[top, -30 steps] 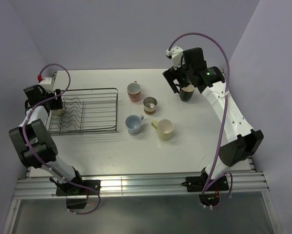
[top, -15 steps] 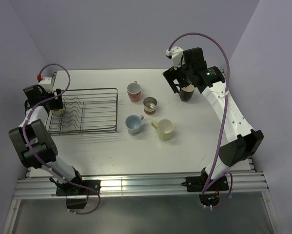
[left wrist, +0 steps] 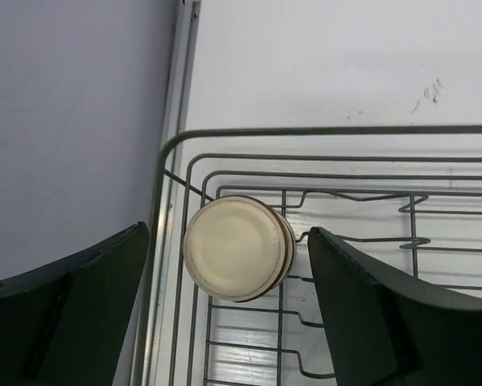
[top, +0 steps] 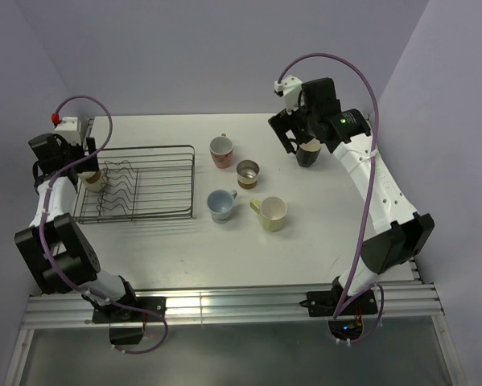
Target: Load the cups into the dish rack
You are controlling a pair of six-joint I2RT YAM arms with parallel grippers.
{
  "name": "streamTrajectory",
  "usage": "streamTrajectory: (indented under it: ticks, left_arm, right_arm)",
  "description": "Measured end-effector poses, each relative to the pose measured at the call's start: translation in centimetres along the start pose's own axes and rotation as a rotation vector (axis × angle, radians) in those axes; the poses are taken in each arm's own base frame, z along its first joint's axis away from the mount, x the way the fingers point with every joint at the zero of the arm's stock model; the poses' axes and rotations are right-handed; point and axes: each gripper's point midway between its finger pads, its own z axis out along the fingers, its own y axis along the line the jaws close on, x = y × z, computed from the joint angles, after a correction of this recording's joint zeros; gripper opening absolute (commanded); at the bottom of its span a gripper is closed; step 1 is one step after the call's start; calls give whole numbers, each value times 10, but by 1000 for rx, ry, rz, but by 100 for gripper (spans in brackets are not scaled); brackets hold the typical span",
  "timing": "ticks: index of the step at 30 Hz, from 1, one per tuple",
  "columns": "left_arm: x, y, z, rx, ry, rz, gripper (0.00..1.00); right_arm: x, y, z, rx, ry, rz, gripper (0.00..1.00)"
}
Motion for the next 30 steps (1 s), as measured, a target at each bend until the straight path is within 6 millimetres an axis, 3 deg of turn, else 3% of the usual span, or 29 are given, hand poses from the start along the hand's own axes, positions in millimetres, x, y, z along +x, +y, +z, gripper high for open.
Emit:
streamTrajectory:
  ticks: [5, 9, 16, 22, 25, 30]
  left_arm:
    - [-26, -1, -17, 8, -44, 10, 88]
    - [-50, -14, -42, 59, -99, 29, 88]
    - [-82, -78, -83, 230, -179, 97, 87]
    - [-80, -122, -99, 376, -162, 104, 86]
    - [-76, -135, -105, 425, -143, 87, 86]
    - [-72, -147, -112, 475, -121, 59, 86]
  right_arm:
    - [0, 1, 2, -3, 4, 7, 100]
    - [-1, 5, 6, -27, 3, 16, 100]
    - [2, 25, 29, -116, 43, 35, 100]
    - [12, 54, 67, -219, 119, 63, 89]
    - [22, 68, 89, -260, 173, 85, 81]
    - [43, 83, 120, -298, 263, 131, 76]
